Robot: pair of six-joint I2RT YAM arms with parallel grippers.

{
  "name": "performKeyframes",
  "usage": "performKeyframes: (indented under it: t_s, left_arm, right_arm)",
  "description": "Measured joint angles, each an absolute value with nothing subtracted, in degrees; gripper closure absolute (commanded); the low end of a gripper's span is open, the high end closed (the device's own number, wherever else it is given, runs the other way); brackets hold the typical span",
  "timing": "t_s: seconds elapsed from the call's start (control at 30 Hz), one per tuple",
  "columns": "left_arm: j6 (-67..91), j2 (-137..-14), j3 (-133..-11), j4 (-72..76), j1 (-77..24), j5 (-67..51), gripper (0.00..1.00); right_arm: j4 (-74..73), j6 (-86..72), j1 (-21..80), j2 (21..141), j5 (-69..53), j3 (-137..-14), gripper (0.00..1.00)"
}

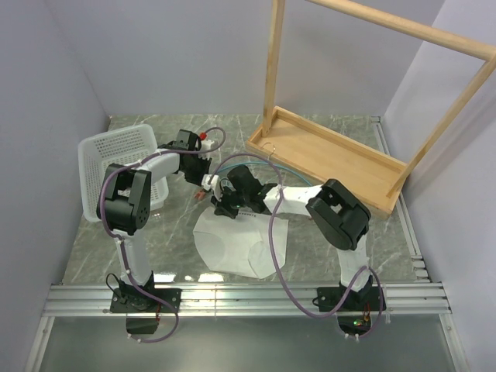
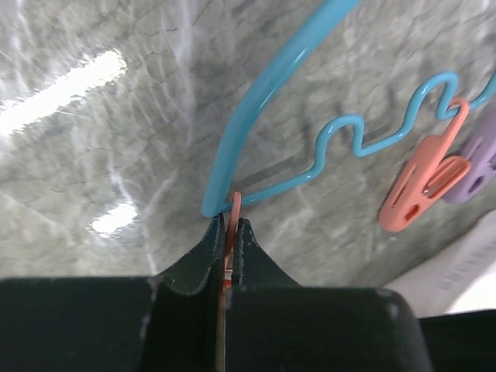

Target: Clip the underwear to the hanger

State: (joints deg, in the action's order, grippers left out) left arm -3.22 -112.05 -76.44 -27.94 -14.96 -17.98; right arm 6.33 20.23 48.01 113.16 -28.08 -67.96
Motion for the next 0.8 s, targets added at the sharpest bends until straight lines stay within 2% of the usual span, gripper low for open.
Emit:
performKeyframes:
  t_s: [0.43,0.8]
  left_arm:
    - [9.0,-112.0,-76.0,-25.8,-14.8,-20.9,1.00]
    - [15.1,-111.9,-73.2,-20.9,-13.6,-24.8,1.00]
  right_arm:
    - [3.5,13.7,47.6,115.0,-25.8,-72.6,1.00]
    - [0.7,7.0,44.6,115.0,-28.6,-73.1,1.00]
